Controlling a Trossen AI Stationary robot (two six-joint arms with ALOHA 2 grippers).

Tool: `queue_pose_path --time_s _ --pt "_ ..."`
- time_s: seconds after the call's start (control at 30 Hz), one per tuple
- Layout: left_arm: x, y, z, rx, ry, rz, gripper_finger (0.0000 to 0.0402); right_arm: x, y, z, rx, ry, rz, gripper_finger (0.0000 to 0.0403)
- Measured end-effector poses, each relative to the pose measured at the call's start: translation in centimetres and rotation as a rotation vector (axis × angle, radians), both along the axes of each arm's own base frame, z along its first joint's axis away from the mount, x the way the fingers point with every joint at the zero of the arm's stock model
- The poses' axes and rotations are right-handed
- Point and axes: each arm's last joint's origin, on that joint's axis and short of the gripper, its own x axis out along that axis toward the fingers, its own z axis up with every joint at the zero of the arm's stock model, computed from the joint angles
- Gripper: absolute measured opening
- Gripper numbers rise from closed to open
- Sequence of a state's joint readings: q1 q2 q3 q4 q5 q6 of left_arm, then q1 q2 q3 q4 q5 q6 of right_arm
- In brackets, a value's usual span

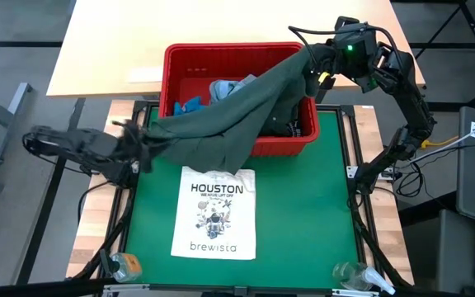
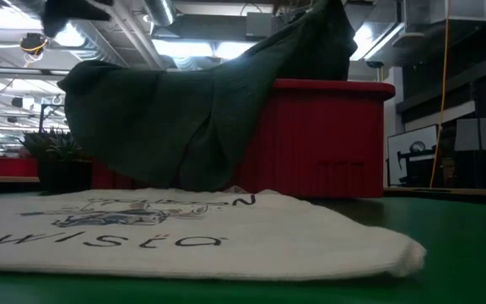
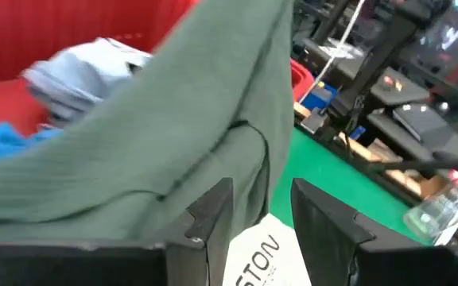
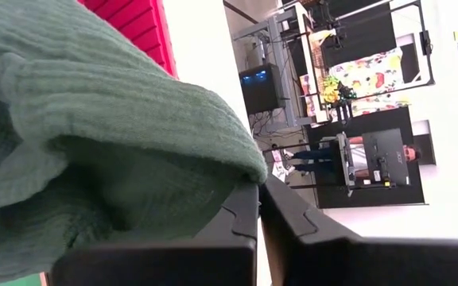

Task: Fold Laundry from Bin
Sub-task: Fold the green t-shirt

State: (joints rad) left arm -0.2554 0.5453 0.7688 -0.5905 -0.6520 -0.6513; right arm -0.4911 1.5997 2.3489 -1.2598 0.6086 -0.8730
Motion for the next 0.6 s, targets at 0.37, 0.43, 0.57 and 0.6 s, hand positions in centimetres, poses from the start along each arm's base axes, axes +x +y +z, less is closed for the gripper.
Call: queue_pose_path --time_s 0.37,0.43,0.57,0.6 --pt "9.2 -1.9 -3.2 0.216 -0.041 -0.054 0.0123 0.0 0.0 0.0 0.0 -0.001 0.0 0.0003" --pt "10.5 -1.8 -3.8 0.24 -0.029 -0.044 0.0123 0.0 0.0 0.0 0.0 -0.001 0.0 0.0003" --pt "12.6 -1.0 -5.2 0.268 0.011 0.0 0.0123 0.0 0.0 0.0 0.0 -0.001 0.0 0.0003" --pt "13.0 -0.7 -5.5 0.269 0.014 0.014 0.0123 0.0 0.0 0.0 0.0 -0.001 0.0 0.0003"
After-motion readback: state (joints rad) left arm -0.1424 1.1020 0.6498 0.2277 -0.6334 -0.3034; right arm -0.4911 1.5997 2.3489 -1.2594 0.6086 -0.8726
